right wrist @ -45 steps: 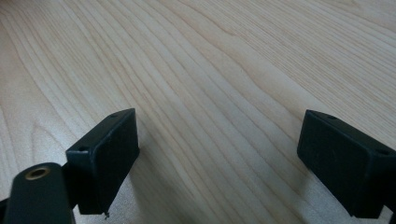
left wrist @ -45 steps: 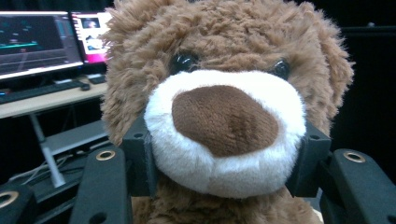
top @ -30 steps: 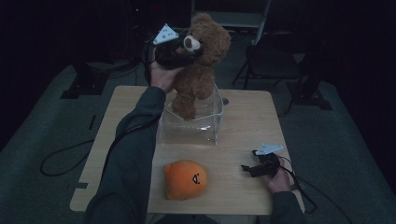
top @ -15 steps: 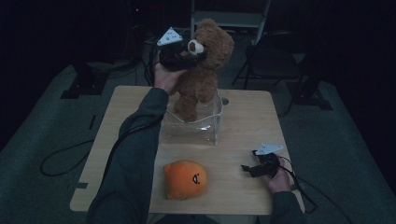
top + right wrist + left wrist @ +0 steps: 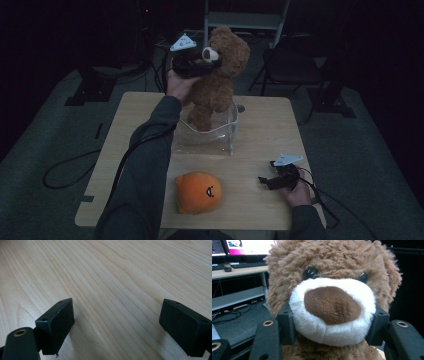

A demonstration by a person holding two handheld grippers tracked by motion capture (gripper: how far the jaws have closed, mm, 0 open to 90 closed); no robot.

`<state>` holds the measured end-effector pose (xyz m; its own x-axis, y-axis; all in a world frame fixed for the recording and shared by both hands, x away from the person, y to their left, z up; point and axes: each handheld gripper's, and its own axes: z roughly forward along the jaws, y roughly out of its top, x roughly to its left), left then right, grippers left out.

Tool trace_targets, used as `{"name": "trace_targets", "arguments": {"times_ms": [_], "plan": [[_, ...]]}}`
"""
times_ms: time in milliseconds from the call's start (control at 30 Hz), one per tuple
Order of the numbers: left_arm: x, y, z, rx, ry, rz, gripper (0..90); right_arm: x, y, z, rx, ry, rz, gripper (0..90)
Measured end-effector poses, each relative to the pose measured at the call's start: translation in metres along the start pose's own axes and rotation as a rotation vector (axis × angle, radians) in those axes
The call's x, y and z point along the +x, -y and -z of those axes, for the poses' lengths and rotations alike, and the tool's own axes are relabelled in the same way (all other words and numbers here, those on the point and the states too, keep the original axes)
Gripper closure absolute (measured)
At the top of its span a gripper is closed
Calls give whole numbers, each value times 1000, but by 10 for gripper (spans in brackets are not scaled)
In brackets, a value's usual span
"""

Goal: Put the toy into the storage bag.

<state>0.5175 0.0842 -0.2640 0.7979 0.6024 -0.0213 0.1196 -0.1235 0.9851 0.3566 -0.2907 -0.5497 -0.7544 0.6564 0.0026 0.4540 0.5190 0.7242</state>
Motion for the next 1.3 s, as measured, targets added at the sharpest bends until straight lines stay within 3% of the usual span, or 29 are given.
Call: {"name": "trace_targets", "arguments": {"times_ms": [800, 1300], "plan": [[2, 11, -2, 31, 28, -6, 402, 0, 0, 0, 0, -1, 2, 119], [0, 17, -7, 98, 100, -21, 400, 0, 0, 0, 0, -3, 4, 119]]}}
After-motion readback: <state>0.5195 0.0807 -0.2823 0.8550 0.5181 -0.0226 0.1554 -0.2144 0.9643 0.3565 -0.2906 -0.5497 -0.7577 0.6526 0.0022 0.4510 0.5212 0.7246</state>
